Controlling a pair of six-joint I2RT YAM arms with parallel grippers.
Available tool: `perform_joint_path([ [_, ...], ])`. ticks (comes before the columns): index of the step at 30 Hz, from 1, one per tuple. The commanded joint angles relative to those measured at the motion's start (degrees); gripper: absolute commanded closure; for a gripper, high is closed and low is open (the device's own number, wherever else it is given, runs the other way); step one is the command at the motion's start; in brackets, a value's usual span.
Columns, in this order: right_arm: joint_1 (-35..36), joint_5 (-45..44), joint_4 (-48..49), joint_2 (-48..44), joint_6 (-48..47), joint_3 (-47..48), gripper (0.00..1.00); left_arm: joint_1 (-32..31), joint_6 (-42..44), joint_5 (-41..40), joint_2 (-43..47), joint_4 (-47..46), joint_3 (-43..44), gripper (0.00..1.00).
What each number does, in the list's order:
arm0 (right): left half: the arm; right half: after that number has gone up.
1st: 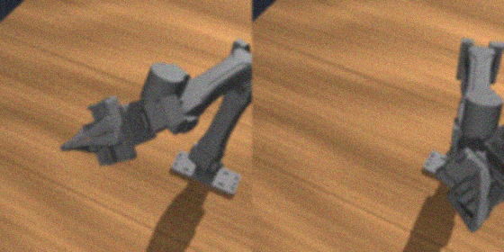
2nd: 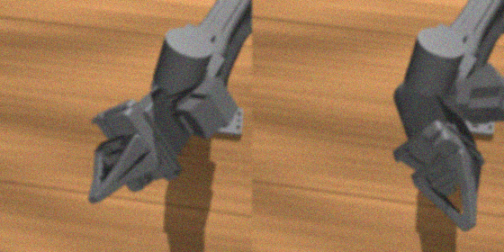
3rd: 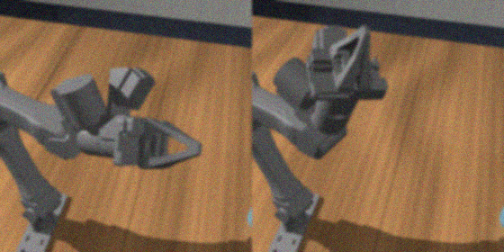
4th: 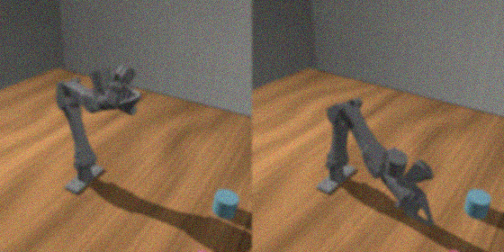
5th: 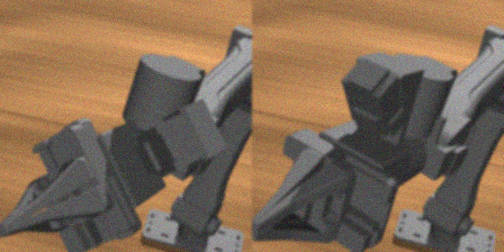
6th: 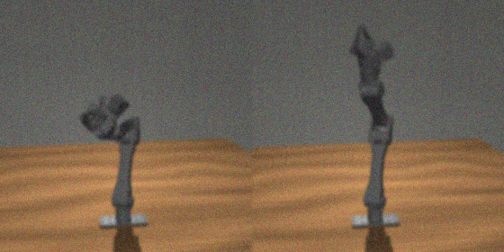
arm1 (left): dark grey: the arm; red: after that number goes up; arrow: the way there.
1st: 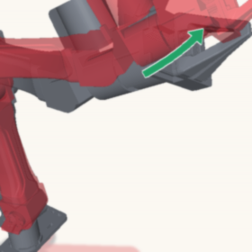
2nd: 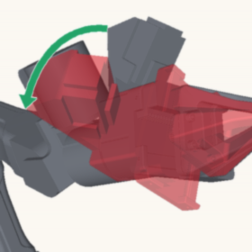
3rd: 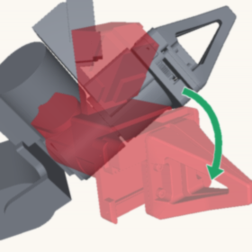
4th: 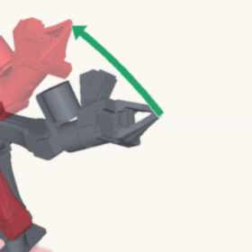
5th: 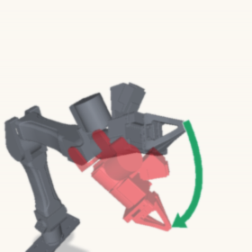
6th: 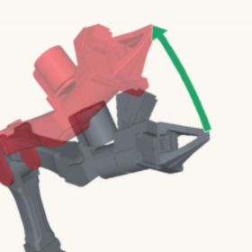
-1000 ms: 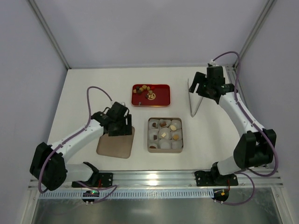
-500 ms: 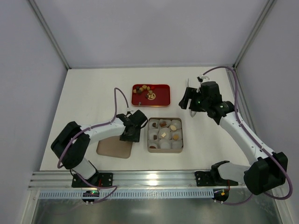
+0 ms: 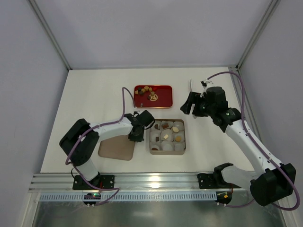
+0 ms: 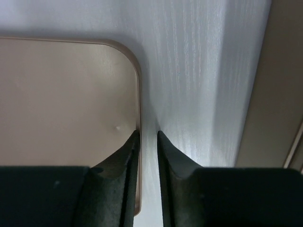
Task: Pack the chocolate
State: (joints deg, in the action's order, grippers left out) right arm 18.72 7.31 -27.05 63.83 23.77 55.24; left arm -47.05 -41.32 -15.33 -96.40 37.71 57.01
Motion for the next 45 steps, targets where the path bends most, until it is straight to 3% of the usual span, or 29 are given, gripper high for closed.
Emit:
perform_joint_path([
  [1,0.79,4.37,2.87,-2.92,1.19,-1.36,0.23,-0.15,0.01,-2.59,-1.51,-0.28,0.64,0.84],
  [3,1.23,6.39,3.49,-4.85,1.89,-2.42,0.23,-0.06,0.1,-3.21,-0.73,0.43,1.95,0.99],
  [12,7.2,13.6,11.04,-12.24,10.24,-11.99,0.25,4.94,0.98,3.54,3.76,4.47,7.4,1.0],
  [18,17.92,9.4,18.86,-11.54,16.2,-17.62,0.25,7.41,0.45,9.17,5.7,5.79,10.22,1.0],
  [29,33.04,-0.62,34.34,7.6,24.39,-14.21,0.3,9.78,-2.8,16.98,8.07,4.12,10.93,1.0],
  [36,35.07,-2.47,39.44,17.19,27.38,-10.43,0.33,10.84,-3.42,20.25,9.21,3.95,11.28,1.0],
  [45,36.12,-3.62,40.76,23.09,28.96,-7.26,0.38,11.45,-4.38,23.07,10.35,3.07,11.63,1.0],
])
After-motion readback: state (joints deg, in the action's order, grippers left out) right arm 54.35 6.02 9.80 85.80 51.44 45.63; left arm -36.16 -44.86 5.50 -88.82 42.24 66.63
